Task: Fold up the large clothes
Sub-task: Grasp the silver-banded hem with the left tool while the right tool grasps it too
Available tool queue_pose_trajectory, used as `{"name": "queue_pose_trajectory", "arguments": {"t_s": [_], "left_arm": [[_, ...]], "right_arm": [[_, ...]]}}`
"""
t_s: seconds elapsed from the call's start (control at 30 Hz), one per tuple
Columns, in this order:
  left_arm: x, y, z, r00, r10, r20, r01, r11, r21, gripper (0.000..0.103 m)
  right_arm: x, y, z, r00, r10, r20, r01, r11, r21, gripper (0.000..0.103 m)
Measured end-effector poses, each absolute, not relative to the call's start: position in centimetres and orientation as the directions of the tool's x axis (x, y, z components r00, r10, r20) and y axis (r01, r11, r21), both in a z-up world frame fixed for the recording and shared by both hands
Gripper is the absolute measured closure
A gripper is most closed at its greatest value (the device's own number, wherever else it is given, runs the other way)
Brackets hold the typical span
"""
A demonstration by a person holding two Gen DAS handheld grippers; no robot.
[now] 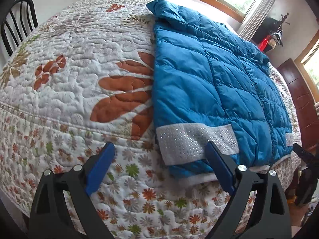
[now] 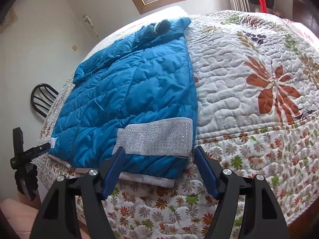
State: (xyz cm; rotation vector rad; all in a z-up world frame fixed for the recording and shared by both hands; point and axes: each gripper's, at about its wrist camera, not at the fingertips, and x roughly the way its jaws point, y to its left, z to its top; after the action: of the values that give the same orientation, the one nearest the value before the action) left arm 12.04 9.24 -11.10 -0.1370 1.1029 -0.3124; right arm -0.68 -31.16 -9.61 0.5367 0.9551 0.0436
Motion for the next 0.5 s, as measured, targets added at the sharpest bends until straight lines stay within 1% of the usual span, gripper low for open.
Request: {"name": "queue_pose_trajectory", "arguments": {"t_s": [0.13, 0.2, 0.23, 0.27, 0.3, 0.37, 0.4, 0.43, 0.47, 0.5], "left_arm": [[11.6, 8.3, -11.6, 0.408, -0.352, -0.842, 0.193, 0.935, -0.297, 0.013], [11.4, 7.9, -11.7, 0.397, -0.376, -0.837, 0.202, 0.926, -0.320, 0.014], [11.3, 7.6, -11.7, 0.388, -0.393, -0.834, 0.206, 0.919, -0.337, 0.023], [11.3, 7.3, -11.6, 0.374, -0.413, -0.830, 0.217, 0.910, -0.354, 0.036], [11.2, 7.0, -11.5, 0.362, -0.433, -0.826, 0.227, 0.900, -0.372, 0.042], [11.0, 6.8, -11.4, 0.358, -0.446, -0.820, 0.223, 0.894, -0.389, 0.062], [11.0, 6.7, -11.4, 0.364, -0.443, -0.820, 0.221, 0.896, -0.386, 0.065], [10.9, 6.8, -11.3, 0.371, -0.443, -0.816, 0.217, 0.896, -0.388, 0.076], [10.9, 7.0, -11.2, 0.375, -0.453, -0.809, 0.215, 0.891, -0.400, 0.083], [10.8, 7.2, -11.0, 0.381, -0.465, -0.799, 0.214, 0.885, -0.413, 0.086]], "right_arm": [[0.2, -31.3, -11.0, 0.589, 0.293, -0.753, 0.203, 0.849, 0.489, 0.032], [0.5, -31.4, -11.0, 0.597, 0.299, -0.744, 0.202, 0.842, 0.500, 0.040], [0.7, -31.3, -11.1, 0.595, 0.305, -0.744, 0.198, 0.841, 0.504, 0.048], [0.8, -31.2, -11.0, 0.595, 0.304, -0.744, 0.197, 0.842, 0.502, 0.056], [0.9, -31.1, -11.0, 0.596, 0.310, -0.741, 0.189, 0.842, 0.504, 0.061], [1.0, -31.1, -11.0, 0.599, 0.321, -0.733, 0.180, 0.838, 0.515, 0.073], [1.0, -31.2, -11.0, 0.600, 0.324, -0.731, 0.181, 0.835, 0.519, 0.076], [0.9, -31.2, -10.9, 0.603, 0.327, -0.728, 0.180, 0.833, 0.523, 0.080], [0.8, -31.3, -10.8, 0.607, 0.332, -0.722, 0.176, 0.830, 0.529, 0.084], [0.6, -31.3, -10.6, 0.613, 0.331, -0.717, 0.171, 0.831, 0.530, 0.085]]}}
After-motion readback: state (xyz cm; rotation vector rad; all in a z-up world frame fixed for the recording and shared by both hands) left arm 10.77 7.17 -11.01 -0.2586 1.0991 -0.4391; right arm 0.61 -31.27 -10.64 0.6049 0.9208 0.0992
